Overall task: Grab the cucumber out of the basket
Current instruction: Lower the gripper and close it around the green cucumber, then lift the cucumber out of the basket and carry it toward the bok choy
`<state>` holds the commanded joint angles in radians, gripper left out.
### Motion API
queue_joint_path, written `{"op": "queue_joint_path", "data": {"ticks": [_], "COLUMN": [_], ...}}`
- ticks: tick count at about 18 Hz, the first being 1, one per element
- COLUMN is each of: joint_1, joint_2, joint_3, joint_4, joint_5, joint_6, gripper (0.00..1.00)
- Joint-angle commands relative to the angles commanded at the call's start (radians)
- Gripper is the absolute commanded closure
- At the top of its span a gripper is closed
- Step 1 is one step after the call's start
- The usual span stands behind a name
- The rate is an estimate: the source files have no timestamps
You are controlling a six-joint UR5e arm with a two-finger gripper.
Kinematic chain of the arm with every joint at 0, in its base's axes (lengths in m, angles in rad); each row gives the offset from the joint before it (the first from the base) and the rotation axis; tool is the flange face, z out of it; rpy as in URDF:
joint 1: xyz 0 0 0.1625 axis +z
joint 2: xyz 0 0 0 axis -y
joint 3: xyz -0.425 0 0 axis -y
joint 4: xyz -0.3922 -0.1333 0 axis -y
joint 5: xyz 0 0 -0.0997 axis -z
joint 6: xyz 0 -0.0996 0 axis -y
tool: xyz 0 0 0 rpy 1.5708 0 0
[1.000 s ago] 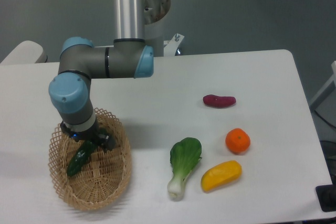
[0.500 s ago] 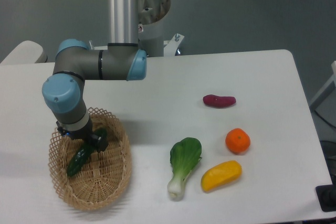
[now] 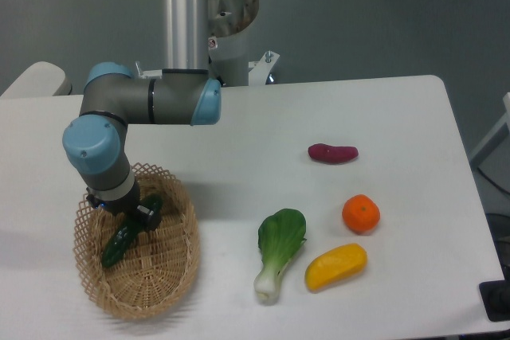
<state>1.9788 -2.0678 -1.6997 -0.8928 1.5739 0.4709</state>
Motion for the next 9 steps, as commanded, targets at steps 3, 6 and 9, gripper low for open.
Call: {"op": "queue_joint_path", "data": {"ticks": [3, 6, 9], "joint_1": [0.002, 0.002, 0.005], "joint_2": [0.000, 0.002, 0.006], "joint_3": [0.008, 0.020, 0.047], "joint_4": [0.000, 0.000, -0.006], "joint_5": [0.000, 0.002, 0.000], "joint_6": [0.002, 0.006, 0.034], "gripper": [0.67, 0.68, 0.68]}}
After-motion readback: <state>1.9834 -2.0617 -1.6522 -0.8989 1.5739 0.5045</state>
